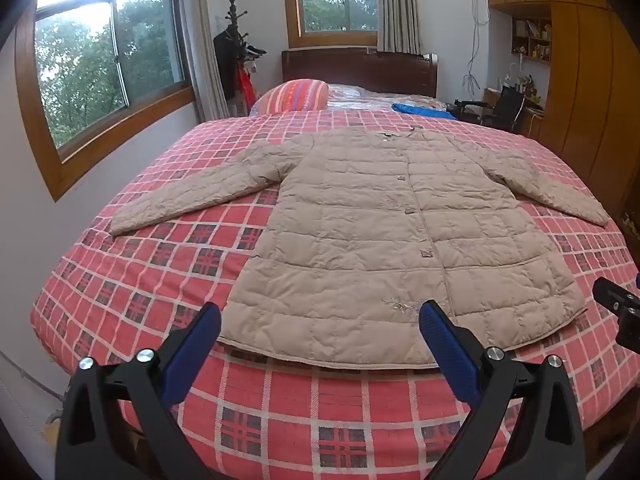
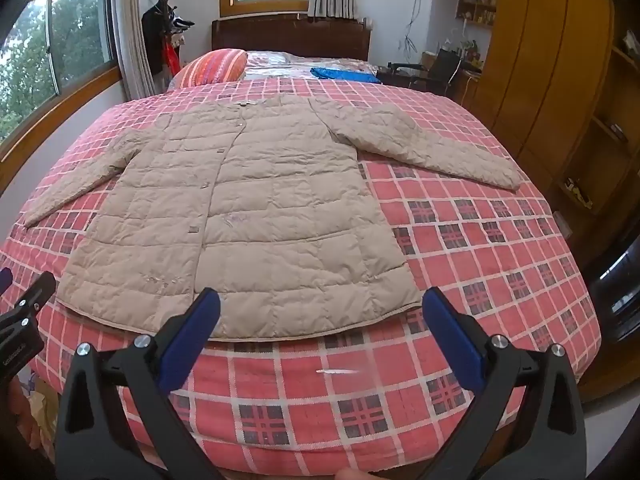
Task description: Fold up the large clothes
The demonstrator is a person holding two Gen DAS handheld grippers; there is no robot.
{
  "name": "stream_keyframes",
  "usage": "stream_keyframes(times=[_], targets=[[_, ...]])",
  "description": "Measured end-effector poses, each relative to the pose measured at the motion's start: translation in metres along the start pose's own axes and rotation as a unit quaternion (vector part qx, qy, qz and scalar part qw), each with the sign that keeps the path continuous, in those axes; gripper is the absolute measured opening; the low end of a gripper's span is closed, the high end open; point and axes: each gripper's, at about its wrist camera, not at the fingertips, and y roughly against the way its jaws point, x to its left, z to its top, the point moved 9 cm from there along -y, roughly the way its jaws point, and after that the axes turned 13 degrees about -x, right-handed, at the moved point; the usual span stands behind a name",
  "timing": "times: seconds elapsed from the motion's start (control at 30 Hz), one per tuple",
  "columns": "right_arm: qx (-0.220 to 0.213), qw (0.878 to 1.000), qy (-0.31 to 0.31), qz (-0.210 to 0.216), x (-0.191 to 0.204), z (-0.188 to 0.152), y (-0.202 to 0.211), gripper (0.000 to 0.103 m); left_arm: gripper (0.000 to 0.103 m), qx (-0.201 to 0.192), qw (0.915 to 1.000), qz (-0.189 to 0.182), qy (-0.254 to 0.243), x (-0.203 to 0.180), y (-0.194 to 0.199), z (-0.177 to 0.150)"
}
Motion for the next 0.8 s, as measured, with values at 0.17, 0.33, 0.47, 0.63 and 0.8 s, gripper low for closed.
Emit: stream_keyframes(times=[0.17, 0.33, 0.47, 0.63, 0.8], targets=[[0.005, 1.0, -0.003, -0.004, -0.0011, -0.001, -0.0018, 0.101, 0.099, 0.0, 1.0, 0.001, -0.002, -0.0001, 0.0001, -0.0003], [-0.002, 1.0, 0.0, 0.001, -0.0001, 0.0002, -0.0004, 0.101, 0.099, 0.0, 1.0, -0.002, 0.002, 0.0005, -0.0004, -0.0006], [-0.001, 1.0, 0.0, 0.003, 0.0001, 0.0001, -0.0003, 0.101, 0.099, 0.001, 1.0, -0.002, 0.002, 0.0, 0.0001, -0.0004], [-0.001, 1.0, -0.001, 0.003, 0.0027, 0.0007, -0.002, 0.101, 0.099, 0.001, 1.0, -0.003, 0.002, 0.0, -0.0001, -0.0003], [0.0, 1.0, -0.001, 0.004, 0.0046, 0.0006, -0.0016, 0.101, 0.099, 0.002, 1.0, -0.003, 0.002, 0.0004, 0.0006, 0.0001]])
